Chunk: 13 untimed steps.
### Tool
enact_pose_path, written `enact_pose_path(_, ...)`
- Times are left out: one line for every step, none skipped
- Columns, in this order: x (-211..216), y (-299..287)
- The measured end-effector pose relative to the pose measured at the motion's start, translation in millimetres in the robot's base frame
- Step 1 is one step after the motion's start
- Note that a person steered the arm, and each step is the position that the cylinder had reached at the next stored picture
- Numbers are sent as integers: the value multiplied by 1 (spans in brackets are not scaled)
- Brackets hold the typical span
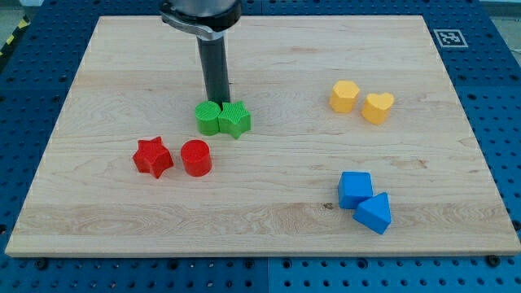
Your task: Separate the green blocks from each other
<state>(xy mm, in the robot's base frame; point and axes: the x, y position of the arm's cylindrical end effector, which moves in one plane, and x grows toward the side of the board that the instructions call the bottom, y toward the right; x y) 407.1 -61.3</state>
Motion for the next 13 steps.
enact_pose_path(3, 5)
enact_pose_path(-8, -5)
enact_pose_path(-12, -38)
enact_pose_path(-10, -64)
enact_pose_path(-9, -61)
enact_pose_path(0, -51)
enact_pose_path(12, -32)
enact_pose_path(22, -14)
enact_pose_path(35, -2)
enact_pose_path(39, 6)
enact_pose_path(39, 6)
enact_pose_path(39, -17)
enact_pose_path(43, -46)
